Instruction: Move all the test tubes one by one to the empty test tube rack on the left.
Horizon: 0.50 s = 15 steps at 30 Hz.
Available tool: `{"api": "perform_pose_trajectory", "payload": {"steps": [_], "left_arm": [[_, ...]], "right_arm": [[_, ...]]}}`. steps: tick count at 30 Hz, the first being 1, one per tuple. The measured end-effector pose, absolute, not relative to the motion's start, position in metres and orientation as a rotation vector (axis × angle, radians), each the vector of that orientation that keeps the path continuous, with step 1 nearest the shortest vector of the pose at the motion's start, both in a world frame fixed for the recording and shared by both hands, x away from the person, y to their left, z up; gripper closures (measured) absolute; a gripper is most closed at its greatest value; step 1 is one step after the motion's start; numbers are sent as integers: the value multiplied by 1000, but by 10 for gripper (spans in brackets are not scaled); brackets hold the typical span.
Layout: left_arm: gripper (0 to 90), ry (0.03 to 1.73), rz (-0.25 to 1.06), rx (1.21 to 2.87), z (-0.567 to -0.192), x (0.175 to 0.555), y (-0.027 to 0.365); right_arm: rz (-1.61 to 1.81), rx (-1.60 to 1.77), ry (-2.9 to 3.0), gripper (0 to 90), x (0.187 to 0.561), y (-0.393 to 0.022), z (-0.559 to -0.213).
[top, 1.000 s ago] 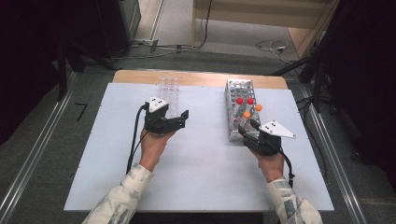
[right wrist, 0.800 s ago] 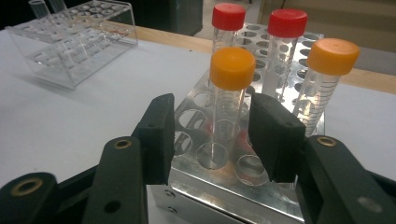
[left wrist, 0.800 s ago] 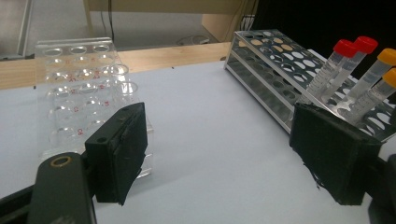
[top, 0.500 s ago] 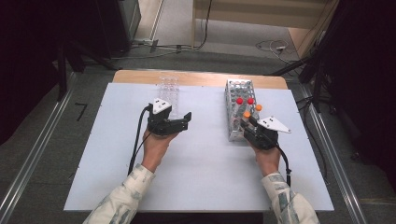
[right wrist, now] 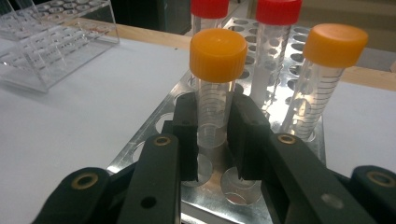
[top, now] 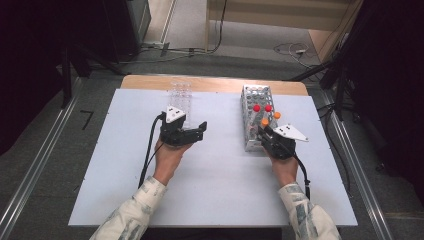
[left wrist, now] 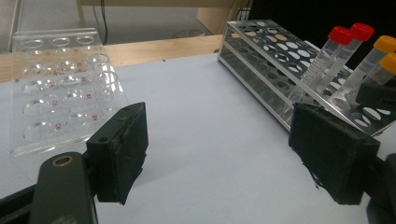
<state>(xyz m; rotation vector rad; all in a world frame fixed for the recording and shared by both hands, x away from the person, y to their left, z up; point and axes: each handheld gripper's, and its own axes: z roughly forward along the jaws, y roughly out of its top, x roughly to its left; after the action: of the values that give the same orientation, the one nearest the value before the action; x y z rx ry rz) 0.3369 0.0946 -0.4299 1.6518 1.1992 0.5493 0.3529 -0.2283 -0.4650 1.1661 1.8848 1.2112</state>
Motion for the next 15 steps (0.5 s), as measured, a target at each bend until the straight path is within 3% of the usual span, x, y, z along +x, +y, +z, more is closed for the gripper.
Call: {"api": "perform_pose_trajectory", "payload": {"steps": [15], "left_arm": [[204, 1187, 538, 1641, -426, 333, 95]], "right_arm": [[1290, 1076, 1811, 715, 333, -232, -425]]}}
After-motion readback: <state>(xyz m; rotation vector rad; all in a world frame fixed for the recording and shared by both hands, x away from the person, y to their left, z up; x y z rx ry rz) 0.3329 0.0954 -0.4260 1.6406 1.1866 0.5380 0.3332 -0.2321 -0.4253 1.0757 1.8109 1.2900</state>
